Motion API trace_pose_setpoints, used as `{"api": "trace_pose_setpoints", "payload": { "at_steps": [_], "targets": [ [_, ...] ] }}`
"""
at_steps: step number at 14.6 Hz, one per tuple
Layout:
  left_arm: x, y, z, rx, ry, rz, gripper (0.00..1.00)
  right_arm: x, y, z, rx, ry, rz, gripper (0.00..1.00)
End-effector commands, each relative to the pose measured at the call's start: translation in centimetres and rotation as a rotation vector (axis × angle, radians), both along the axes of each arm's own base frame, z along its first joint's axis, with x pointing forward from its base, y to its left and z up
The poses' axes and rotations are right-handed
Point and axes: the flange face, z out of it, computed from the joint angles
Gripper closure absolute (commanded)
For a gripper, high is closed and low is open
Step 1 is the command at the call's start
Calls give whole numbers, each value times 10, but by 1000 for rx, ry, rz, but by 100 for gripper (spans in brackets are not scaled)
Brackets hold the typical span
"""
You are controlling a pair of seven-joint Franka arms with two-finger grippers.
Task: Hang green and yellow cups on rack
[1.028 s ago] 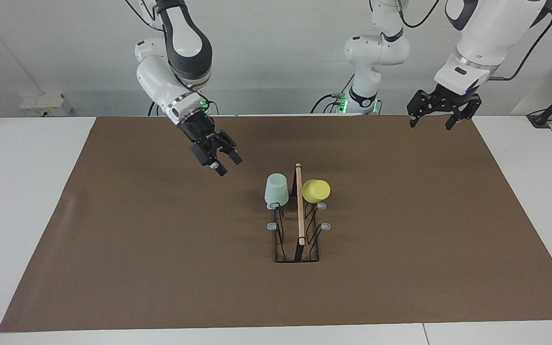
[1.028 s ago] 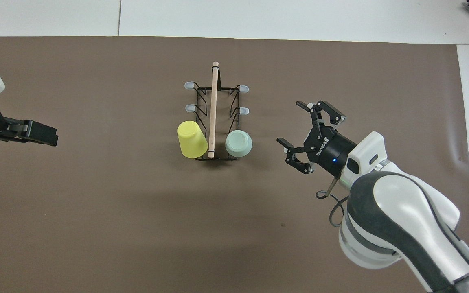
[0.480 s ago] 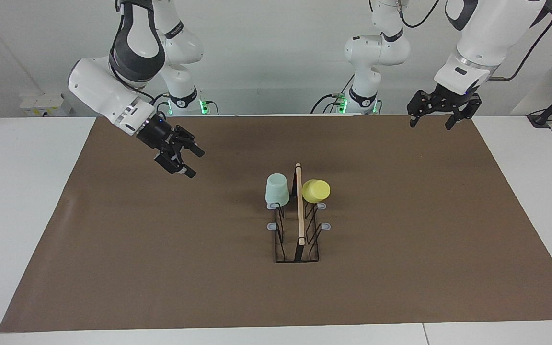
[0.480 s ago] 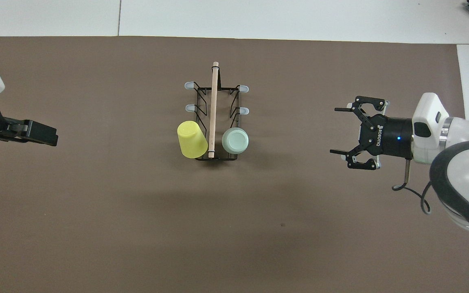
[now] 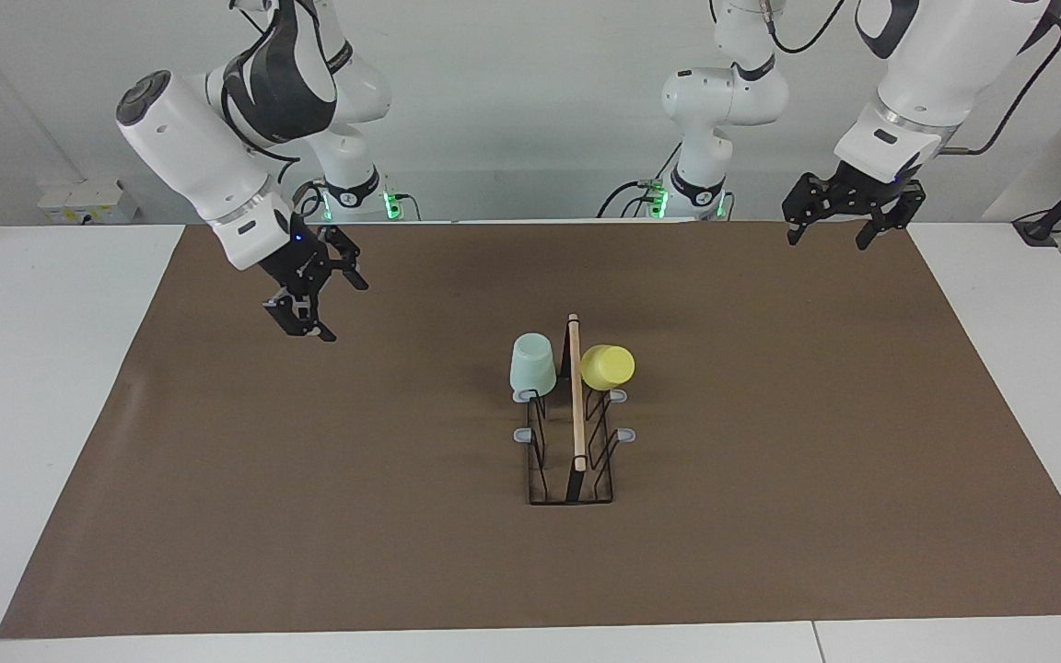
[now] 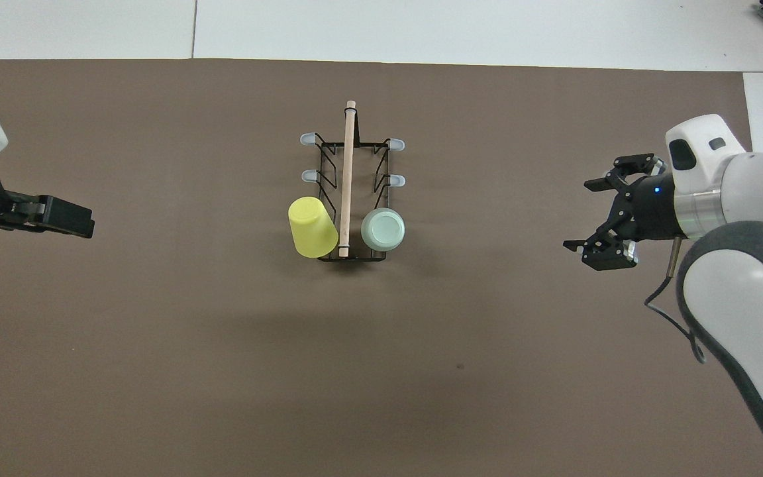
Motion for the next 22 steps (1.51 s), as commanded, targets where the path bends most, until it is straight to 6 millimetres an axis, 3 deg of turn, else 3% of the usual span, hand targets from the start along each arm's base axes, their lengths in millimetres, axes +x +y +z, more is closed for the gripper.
{"api": "trace_pose_setpoints", "payload": {
  "at_steps": [1,3,6,10,22],
  "targets": [
    [-2,3,0,15,7,12,0,15,5,15,-56,137,-349,0],
    [-2,3,0,13,7,12,0,21,10,24,-83,177,-514,0],
    [-2,3,0,13,6,14,0,17,27,27,-252,117,-456,0],
    [-2,3,-1,15,9,14,0,17,23,35,-223,167,-660,0],
    [-2,3,-1,13,9,12,0,12,19,46,-217,246,-774,0]
  ]
}}
